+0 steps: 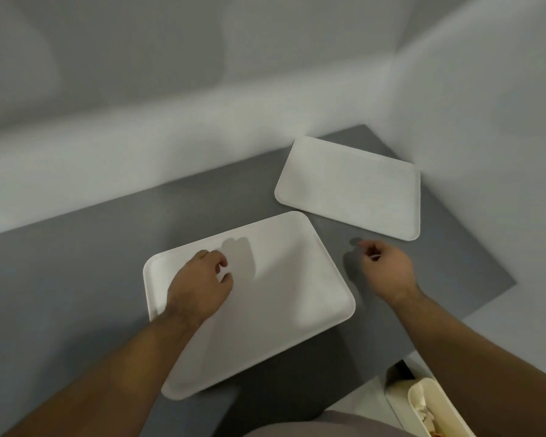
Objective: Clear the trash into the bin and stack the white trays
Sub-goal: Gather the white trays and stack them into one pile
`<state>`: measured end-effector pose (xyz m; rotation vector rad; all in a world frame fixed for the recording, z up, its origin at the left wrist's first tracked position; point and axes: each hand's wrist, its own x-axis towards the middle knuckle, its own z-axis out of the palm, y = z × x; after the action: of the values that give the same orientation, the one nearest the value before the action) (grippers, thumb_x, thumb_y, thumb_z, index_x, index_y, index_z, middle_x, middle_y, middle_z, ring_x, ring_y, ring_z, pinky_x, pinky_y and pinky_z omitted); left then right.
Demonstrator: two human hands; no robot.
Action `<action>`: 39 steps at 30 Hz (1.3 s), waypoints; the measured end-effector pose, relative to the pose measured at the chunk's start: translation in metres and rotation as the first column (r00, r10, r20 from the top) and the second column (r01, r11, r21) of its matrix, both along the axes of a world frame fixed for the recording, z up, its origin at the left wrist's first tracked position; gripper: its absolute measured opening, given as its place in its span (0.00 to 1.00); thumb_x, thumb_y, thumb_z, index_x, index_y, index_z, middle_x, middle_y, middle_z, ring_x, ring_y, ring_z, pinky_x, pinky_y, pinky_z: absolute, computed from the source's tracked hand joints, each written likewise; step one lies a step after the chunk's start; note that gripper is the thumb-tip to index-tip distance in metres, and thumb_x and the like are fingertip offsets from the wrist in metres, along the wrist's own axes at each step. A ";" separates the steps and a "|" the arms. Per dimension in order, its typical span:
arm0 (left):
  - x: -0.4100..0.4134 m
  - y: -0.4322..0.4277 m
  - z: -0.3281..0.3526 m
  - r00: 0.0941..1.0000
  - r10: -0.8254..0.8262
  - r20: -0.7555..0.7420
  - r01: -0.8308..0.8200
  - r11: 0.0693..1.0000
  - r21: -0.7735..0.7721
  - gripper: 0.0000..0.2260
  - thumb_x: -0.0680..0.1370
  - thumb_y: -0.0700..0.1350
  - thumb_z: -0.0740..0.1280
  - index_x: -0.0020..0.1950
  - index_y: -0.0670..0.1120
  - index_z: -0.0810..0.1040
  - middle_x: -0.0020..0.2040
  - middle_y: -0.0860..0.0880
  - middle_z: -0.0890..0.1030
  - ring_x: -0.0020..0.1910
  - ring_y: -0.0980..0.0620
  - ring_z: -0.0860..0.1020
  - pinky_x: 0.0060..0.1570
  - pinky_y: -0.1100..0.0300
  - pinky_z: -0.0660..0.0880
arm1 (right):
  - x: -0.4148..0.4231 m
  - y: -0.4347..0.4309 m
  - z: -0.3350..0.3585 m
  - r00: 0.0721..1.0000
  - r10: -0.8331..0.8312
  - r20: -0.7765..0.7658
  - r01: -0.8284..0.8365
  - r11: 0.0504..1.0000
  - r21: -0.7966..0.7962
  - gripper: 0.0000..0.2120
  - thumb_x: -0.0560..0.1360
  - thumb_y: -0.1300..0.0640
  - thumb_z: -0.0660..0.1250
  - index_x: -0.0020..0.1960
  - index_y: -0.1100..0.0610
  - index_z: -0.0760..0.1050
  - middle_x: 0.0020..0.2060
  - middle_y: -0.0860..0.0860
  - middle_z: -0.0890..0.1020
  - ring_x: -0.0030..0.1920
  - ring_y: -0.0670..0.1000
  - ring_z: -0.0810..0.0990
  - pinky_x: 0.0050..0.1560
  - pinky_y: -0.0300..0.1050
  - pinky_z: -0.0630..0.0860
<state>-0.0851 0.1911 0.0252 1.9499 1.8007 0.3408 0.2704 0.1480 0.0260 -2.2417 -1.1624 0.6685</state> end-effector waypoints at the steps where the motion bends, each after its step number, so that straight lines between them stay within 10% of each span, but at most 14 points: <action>1: 0.009 0.005 0.003 1.000 -0.023 0.003 0.023 1.000 0.022 0.08 0.76 0.50 0.70 0.54 0.52 0.80 0.48 0.55 0.78 0.42 0.52 0.77 0.46 0.56 0.77 | 0.012 0.004 0.002 0.999 -0.035 0.005 0.035 0.999 0.024 0.07 0.79 0.54 0.66 0.51 0.48 0.82 0.38 0.45 0.83 0.38 0.48 0.81 0.41 0.38 0.74; 6: 0.056 0.032 0.013 0.997 -0.065 0.038 0.062 0.995 0.072 0.06 0.76 0.50 0.70 0.52 0.53 0.80 0.46 0.56 0.79 0.42 0.52 0.77 0.44 0.57 0.75 | 0.080 0.035 0.004 0.983 -0.181 0.034 0.179 0.983 0.039 0.04 0.75 0.57 0.67 0.47 0.52 0.79 0.40 0.48 0.83 0.36 0.48 0.79 0.34 0.37 0.69; 12: 0.093 0.059 0.017 0.986 -0.085 0.143 0.083 0.996 0.022 0.09 0.76 0.51 0.71 0.56 0.54 0.80 0.49 0.57 0.79 0.44 0.54 0.79 0.47 0.55 0.77 | 0.144 0.074 -0.011 0.953 -0.300 0.033 0.302 0.947 -0.107 0.13 0.76 0.57 0.68 0.59 0.59 0.79 0.56 0.60 0.83 0.57 0.63 0.81 0.51 0.46 0.72; 25: 0.117 0.054 0.014 0.974 0.042 0.225 -0.018 0.994 -0.108 0.08 0.77 0.51 0.73 0.54 0.57 0.78 0.52 0.57 0.78 0.45 0.56 0.80 0.40 0.60 0.74 | 0.158 0.111 -0.012 0.931 -0.355 -0.083 0.340 0.927 -0.161 0.18 0.84 0.62 0.57 0.72 0.65 0.73 0.71 0.61 0.75 0.71 0.61 0.74 0.68 0.49 0.70; 39: 0.113 0.029 0.029 0.921 0.197 0.335 -0.133 0.970 -0.202 0.05 0.81 0.44 0.67 0.51 0.54 0.80 0.50 0.52 0.82 0.39 0.52 0.82 0.37 0.68 0.75 | 0.148 0.113 0.000 0.862 -0.456 -0.222 0.438 0.890 -0.127 0.18 0.83 0.64 0.57 0.69 0.70 0.73 0.66 0.68 0.76 0.66 0.68 0.76 0.67 0.58 0.73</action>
<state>0.0284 0.2197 0.0538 1.5069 1.6958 0.5324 0.4187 0.2605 0.0259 -2.2903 -0.4727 0.7719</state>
